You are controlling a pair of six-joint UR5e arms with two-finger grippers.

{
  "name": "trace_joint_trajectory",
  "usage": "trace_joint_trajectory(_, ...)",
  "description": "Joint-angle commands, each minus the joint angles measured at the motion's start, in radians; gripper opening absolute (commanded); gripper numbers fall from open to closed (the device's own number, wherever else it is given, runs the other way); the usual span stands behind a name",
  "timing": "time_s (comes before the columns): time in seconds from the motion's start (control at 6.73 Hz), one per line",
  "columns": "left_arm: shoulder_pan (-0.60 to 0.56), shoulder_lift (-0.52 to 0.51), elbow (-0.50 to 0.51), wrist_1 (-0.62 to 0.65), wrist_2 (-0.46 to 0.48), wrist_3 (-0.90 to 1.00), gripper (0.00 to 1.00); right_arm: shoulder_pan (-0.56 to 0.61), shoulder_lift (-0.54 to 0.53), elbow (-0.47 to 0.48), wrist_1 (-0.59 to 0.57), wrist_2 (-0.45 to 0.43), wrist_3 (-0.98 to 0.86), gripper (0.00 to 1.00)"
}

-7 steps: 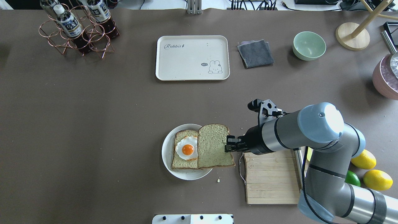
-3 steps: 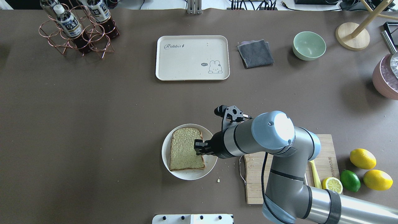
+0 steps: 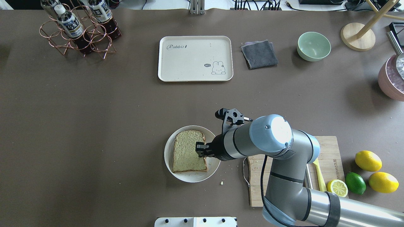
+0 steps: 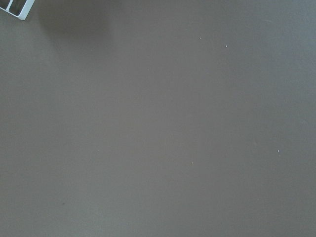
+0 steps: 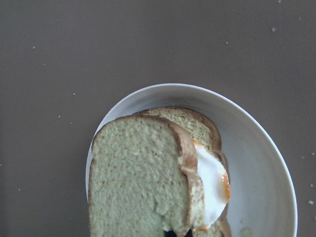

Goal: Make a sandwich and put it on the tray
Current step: 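Carry the bread slice over the egg and lay it on top, then open the right gripper and withdraw it while the left arm reaches toward the plate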

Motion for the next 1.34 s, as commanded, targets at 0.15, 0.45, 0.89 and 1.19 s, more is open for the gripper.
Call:
trace_joint_trajectory(0.15, 0.008, 0.000, -0.001, -0.001, 0.000, -0.015, 0.98, -0.014, 0.003, -0.018, 0.003, -0.024, -0.001, 0.09)
trace_joint_trajectory(0.45, 0.041, -0.011, -0.001, -0.007, 0.000, -0.069, 0.98, -0.025, 0.000, -0.017, 0.000, -0.063, 0.006, 0.99)
trace_joint_trajectory(0.89, 0.203, -0.029, -0.001, -0.209, -0.091, -0.379, 0.97, 0.053, -0.054, 0.020, -0.018, -0.007, -0.007, 1.00)
trace_joint_trajectory(1.19, 0.419, -0.089, -0.001, -0.431, -0.084, -0.794, 0.97, 0.228, -0.150, 0.082, -0.064, 0.187, -0.060, 1.00)
